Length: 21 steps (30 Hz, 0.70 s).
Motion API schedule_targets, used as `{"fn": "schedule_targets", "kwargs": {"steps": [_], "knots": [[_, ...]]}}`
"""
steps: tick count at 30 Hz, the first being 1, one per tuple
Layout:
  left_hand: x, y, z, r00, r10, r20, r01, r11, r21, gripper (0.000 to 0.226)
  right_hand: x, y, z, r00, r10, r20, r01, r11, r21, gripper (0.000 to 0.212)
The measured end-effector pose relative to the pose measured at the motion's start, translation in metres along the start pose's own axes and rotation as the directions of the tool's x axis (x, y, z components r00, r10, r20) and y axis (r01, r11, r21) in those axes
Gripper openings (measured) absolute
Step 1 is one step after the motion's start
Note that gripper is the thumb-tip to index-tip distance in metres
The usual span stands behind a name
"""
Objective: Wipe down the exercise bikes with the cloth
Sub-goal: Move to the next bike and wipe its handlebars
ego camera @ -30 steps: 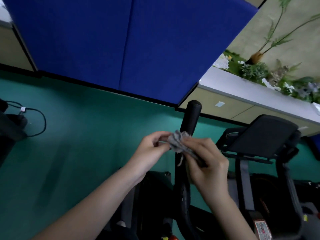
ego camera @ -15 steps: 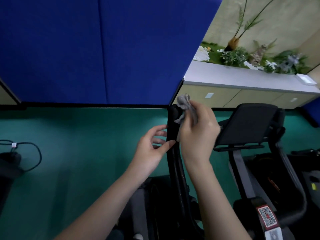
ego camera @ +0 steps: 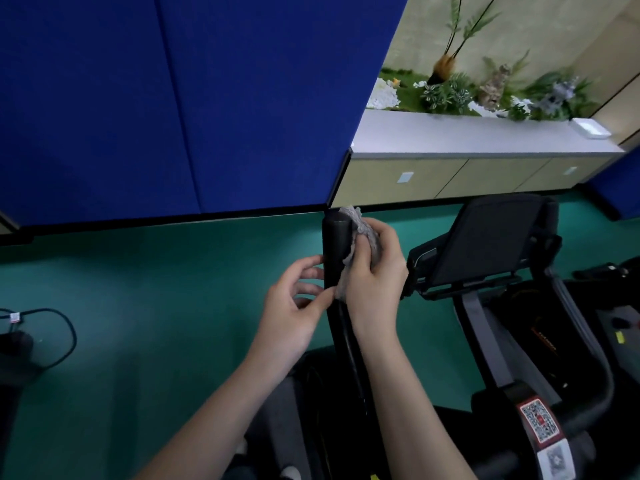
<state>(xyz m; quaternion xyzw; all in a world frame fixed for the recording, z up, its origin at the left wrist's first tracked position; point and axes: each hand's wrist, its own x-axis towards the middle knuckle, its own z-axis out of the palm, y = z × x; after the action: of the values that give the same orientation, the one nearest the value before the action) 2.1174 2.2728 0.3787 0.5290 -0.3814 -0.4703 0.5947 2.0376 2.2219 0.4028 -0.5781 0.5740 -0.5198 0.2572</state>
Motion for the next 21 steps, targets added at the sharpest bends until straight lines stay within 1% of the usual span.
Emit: {"fn": "schedule_targets", "kwargs": {"steps": [2, 3, 4, 6, 8, 9, 12, 14, 16, 18, 21], "knots": [[0.0, -0.001, 0.001, 1.0, 0.003, -0.007, -0.003, 1.0, 0.0, 0.045, 0.008, -0.002, 0.002, 0.998, 0.052, 0.045, -0.054, 0.997, 0.05, 0.022], [-0.001, -0.002, 0.001, 1.0, 0.004, -0.016, -0.004, 1.0, -0.001, 0.045, 0.014, -0.002, 0.002, 0.991, 0.098, 0.096, -0.106, 0.991, 0.082, 0.023], [-0.001, -0.002, 0.002, 1.0, 0.004, -0.025, -0.004, 1.0, -0.002, 0.044, 0.02, -0.002, 0.001, 0.974, 0.152, 0.167, -0.173, 0.978, 0.116, 0.025], [-0.001, -0.004, 0.003, 0.999, 0.003, -0.036, -0.003, 1.0, 0.003, 0.042, 0.029, -0.002, -0.001, 0.917, 0.235, 0.321, -0.301, 0.937, 0.176, 0.027], [-0.001, -0.005, 0.002, 0.999, 0.005, -0.041, -0.005, 1.0, 0.01, 0.042, 0.032, 0.0, -0.003, 0.867, 0.25, 0.432, -0.374, 0.899, 0.229, 0.029], [-0.001, -0.006, 0.002, 0.999, 0.008, -0.043, -0.007, 1.0, 0.015, 0.041, 0.031, 0.001, -0.004, 0.855, 0.242, 0.459, -0.384, 0.89, 0.245, 0.03], [-0.001, -0.007, 0.0, 0.999, 0.012, -0.041, -0.011, 0.999, 0.042, 0.039, 0.025, 0.008, -0.006, 0.841, 0.235, 0.488, -0.396, 0.881, 0.258, 0.029], [-0.002, -0.009, 0.0, 0.998, 0.011, -0.059, -0.008, 0.999, 0.05, 0.039, 0.018, 0.014, -0.008, 0.835, 0.253, 0.489, -0.406, 0.883, 0.236, 0.027], [-0.003, -0.01, -0.001, 0.996, -0.005, -0.093, 0.011, 0.998, 0.062, 0.044, 0.011, 0.019, -0.012, 0.836, 0.27, 0.477, -0.395, 0.9, 0.183, 0.027], [-0.003, -0.011, -0.002, 0.994, 0.002, -0.11, 0.01, 0.994, 0.109, 0.049, 0.006, 0.02, -0.018, 0.839, 0.262, 0.477, -0.372, 0.915, 0.153, 0.027], [-0.002, -0.007, -0.004, 0.996, 0.06, -0.064, -0.047, 0.982, 0.182, 0.055, -0.001, 0.021, -0.024, 0.837, 0.242, 0.491, -0.321, 0.943, 0.083, 0.026]]}}
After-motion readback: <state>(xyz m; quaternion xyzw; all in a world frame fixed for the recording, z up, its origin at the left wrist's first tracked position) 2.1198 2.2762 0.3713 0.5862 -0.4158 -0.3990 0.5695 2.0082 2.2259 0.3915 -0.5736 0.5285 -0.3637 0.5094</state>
